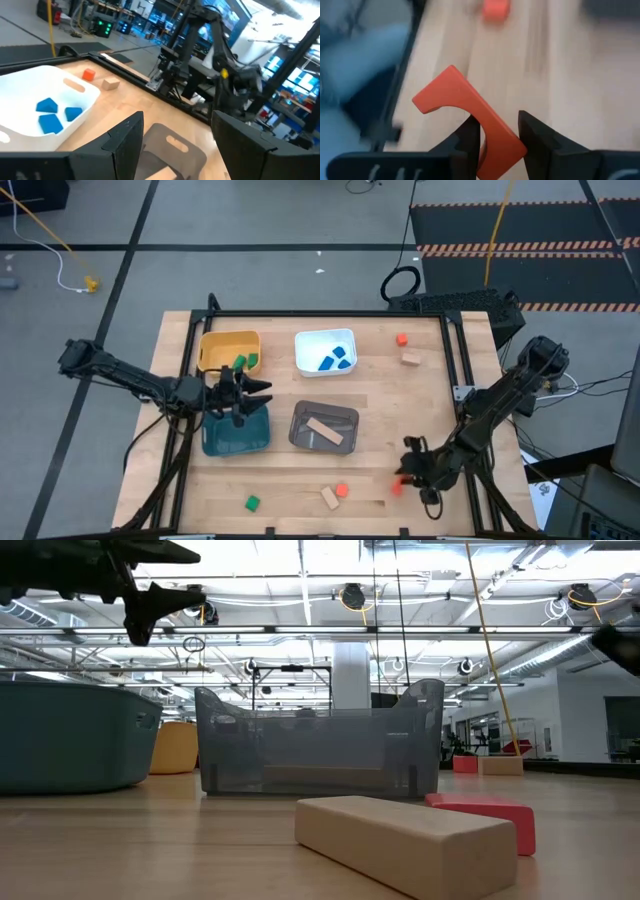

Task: Sort & place blocks by color
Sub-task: Put the bottom right orange block into the blue bin

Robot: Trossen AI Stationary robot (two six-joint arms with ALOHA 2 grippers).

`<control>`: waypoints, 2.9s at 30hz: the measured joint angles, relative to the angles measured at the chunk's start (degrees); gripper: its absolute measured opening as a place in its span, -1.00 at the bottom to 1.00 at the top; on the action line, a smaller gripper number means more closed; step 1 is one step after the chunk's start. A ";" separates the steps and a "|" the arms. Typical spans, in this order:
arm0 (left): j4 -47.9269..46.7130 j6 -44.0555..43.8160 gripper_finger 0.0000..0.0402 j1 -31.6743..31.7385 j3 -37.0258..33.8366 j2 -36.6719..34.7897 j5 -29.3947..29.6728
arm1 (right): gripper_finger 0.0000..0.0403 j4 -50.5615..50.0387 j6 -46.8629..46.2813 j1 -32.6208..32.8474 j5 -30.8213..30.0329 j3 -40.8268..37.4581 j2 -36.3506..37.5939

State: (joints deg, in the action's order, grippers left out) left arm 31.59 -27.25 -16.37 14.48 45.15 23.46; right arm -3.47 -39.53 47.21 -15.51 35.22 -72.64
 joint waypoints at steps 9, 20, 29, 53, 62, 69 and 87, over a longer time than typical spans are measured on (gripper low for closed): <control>8.23 3.51 0.17 -4.20 0.00 4.17 -0.06 | -0.55 23.02 19.05 -10.45 -5.27 0.09 1.69; 18.91 11.28 0.17 -6.17 1.98 15.49 2.04 | -0.55 26.49 20.27 -23.92 -5.39 0.09 1.19; 18.78 36.87 0.17 -6.17 12.89 24.55 2.68 | -0.55 30.60 23.02 -32.68 -5.33 0.12 1.21; 15.11 44.71 0.17 -3.29 28.54 38.99 4.09 | -0.55 59.64 32.86 -34.63 -5.26 0.15 -9.27; 14.42 44.58 0.17 -2.47 28.52 38.99 4.04 | -0.55 60.91 31.23 -35.24 -2.16 4.12 -13.60; 14.00 47.67 0.17 -2.35 28.52 38.99 3.63 | -0.55 60.11 32.57 -35.26 -2.22 6.88 -15.32; 14.59 50.97 0.17 0.36 28.48 38.99 1.47 | -0.55 54.65 32.72 -37.06 -2.27 9.57 -15.25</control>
State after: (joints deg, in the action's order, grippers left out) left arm 46.18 23.72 -16.01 42.96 84.14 24.93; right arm 51.18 -6.81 10.15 -17.78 44.80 -87.90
